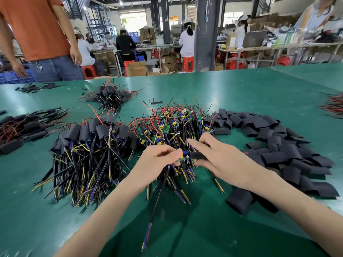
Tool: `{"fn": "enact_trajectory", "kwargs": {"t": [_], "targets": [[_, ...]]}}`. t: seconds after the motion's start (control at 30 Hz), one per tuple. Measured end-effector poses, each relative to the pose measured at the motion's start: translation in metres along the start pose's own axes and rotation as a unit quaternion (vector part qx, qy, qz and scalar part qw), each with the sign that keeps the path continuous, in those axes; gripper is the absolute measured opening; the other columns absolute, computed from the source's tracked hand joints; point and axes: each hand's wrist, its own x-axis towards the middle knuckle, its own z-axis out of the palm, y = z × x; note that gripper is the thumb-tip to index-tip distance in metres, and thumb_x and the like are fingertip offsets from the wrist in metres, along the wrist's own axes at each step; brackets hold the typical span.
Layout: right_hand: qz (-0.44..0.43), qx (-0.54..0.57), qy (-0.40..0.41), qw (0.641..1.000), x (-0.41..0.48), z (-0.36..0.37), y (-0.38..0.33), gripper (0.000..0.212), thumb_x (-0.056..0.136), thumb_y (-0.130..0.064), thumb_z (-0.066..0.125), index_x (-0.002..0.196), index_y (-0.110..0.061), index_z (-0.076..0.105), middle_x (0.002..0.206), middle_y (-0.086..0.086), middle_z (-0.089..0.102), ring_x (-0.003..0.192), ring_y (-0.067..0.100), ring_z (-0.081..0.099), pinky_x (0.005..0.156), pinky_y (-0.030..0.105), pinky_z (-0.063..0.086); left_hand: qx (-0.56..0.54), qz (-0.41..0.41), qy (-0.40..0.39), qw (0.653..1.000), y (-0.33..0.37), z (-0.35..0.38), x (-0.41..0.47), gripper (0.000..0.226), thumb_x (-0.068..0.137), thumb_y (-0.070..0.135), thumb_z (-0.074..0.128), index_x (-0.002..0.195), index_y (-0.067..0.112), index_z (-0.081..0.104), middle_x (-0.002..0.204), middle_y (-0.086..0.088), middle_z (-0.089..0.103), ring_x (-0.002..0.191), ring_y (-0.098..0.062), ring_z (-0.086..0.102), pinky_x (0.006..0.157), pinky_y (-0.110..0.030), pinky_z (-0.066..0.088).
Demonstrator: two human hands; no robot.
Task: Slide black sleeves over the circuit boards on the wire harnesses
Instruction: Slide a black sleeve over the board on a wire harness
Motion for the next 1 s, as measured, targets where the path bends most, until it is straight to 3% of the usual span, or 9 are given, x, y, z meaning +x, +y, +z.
{"fn": "enact_trajectory", "kwargs": {"t": [0.07,0.17,0.27,0.33,0.4,0.53,0.73,0.87,1.0], "targets": [[0.011,0.095,0.017,0.995,0.001,-0.003,-0.001,0.05,0.091,-0.029,0.057,0.136,-0.02,0.038,0.109,-0.003,0.047,0.079,0.017,0.054,0.071,0.039,0.047,0.002,0.006,-0.002,1.0,0.0,0.0,0.0,0.02,0.087,0.039,0.061,0.076,0.026,0.07,0.074,0.006,0.072,0.069,-0.002,0.057,0.072,-0.024,0.039],[0.047,0.275,0.036,0.96,0.003,-0.008,0.001,0.03,0.086,-0.017,0.064,0.113,-0.023,0.05,0.087,0.0,0.064,0.068,0.013,0.054,0.071,0.038,0.044,0.013,0.026,-0.006,1.0,-0.001,-0.001,0.0,0.015,0.089,0.035,0.061,0.078,0.031,0.07,0.075,0.007,0.072,0.07,-0.003,0.058,0.069,-0.02,0.04],[0.072,0.337,0.044,0.938,0.004,-0.011,0.0,0.017,0.089,-0.007,0.06,0.101,-0.018,0.063,0.079,0.004,0.065,0.057,0.011,0.051,0.066,0.034,0.046,0.019,0.039,-0.016,0.999,-0.001,-0.001,0.0,0.015,0.09,0.031,0.062,0.077,0.033,0.07,0.076,0.006,0.072,0.074,-0.009,0.06,0.071,-0.022,0.042],[0.098,0.354,0.043,0.929,0.006,-0.01,0.0,0.025,0.092,-0.004,0.054,0.11,-0.015,0.067,0.086,0.004,0.064,0.054,0.006,0.048,0.066,0.031,0.046,0.014,0.042,-0.025,0.999,-0.001,0.0,-0.002,0.016,0.09,0.029,0.062,0.076,0.032,0.07,0.076,0.006,0.071,0.072,-0.004,0.06,0.067,-0.013,0.041],[0.102,0.341,0.021,0.934,0.006,-0.008,0.001,0.031,0.095,-0.007,0.05,0.123,-0.015,0.061,0.084,-0.002,0.055,0.058,0.003,0.046,0.07,0.024,0.042,0.008,0.039,-0.027,0.999,0.0,0.001,-0.002,0.015,0.09,0.028,0.062,0.077,0.03,0.07,0.076,0.006,0.072,0.072,-0.003,0.061,0.067,-0.01,0.041],[0.049,0.299,-0.04,0.952,0.005,-0.004,-0.003,0.049,0.09,-0.023,0.059,0.136,-0.013,0.046,0.092,-0.008,0.043,0.083,0.004,0.043,0.08,0.012,0.032,-0.006,0.018,0.0,1.0,0.0,-0.001,-0.001,0.017,0.089,0.035,0.061,0.077,0.027,0.071,0.076,0.005,0.072,0.076,-0.009,0.062,0.079,-0.026,0.042],[-0.006,0.197,-0.023,0.98,0.001,-0.001,-0.005,0.066,0.09,-0.036,0.058,0.144,-0.011,0.032,0.107,-0.002,0.037,0.091,0.015,0.041,0.086,0.022,0.035,-0.026,0.013,0.006,1.0,0.0,-0.004,0.0,0.018,0.088,0.035,0.061,0.075,0.026,0.07,0.072,0.006,0.071,0.09,-0.026,0.064,0.078,-0.022,0.042],[-0.021,0.146,-0.001,0.989,-0.001,0.0,-0.007,0.062,0.091,-0.031,0.059,0.142,-0.007,0.034,0.103,-0.005,0.031,0.08,0.008,0.035,0.078,0.019,0.032,-0.034,0.015,0.006,0.999,0.001,-0.002,0.0,0.017,0.089,0.031,0.062,0.077,0.022,0.07,0.068,0.008,0.069,0.079,-0.014,0.067,0.07,-0.009,0.042],[-0.012,0.148,0.013,0.989,-0.001,-0.002,-0.005,0.053,0.091,-0.026,0.059,0.137,-0.006,0.042,0.103,-0.001,0.034,0.082,0.015,0.041,0.081,0.027,0.038,-0.031,0.013,-0.001,0.999,0.002,-0.002,-0.001,0.017,0.089,0.031,0.062,0.08,0.019,0.07,0.07,0.006,0.071,0.076,-0.007,0.062,0.069,-0.007,0.041]]}}
